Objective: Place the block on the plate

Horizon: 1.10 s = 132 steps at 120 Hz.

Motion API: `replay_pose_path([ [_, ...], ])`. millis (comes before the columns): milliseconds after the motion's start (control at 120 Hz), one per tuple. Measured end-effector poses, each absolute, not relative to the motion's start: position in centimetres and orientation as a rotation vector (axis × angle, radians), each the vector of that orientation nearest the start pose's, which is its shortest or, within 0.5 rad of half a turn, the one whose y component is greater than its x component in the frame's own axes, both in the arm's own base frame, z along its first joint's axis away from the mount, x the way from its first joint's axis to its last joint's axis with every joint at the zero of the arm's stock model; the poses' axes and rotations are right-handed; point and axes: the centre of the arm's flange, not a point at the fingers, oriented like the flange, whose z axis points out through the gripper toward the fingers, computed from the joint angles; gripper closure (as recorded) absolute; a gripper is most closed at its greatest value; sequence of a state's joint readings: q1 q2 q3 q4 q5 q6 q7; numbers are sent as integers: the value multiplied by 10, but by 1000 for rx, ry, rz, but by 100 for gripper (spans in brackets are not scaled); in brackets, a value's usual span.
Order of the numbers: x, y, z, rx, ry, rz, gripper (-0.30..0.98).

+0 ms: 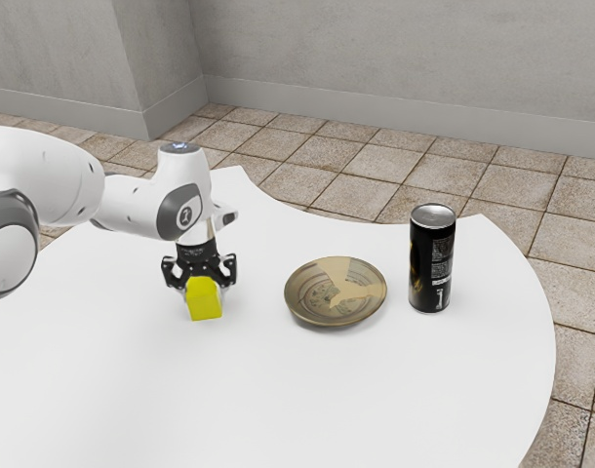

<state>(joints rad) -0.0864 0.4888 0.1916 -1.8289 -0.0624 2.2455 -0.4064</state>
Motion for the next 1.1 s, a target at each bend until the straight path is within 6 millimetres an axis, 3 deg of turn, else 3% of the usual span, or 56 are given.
replay_pose_path([
  [267,638,57,269,-2983,-806,76,30],
  [442,639,50,303,-3001,-797,5,33],
  [600,642,10,339,-3037,-743,-71,32],
  [792,640,-66,370,-3108,-667,-122,30],
  [975,647,-132,374,-3162,-648,-128,29],
  [1100,672,-146,361,-3162,-701,-140,28],
])
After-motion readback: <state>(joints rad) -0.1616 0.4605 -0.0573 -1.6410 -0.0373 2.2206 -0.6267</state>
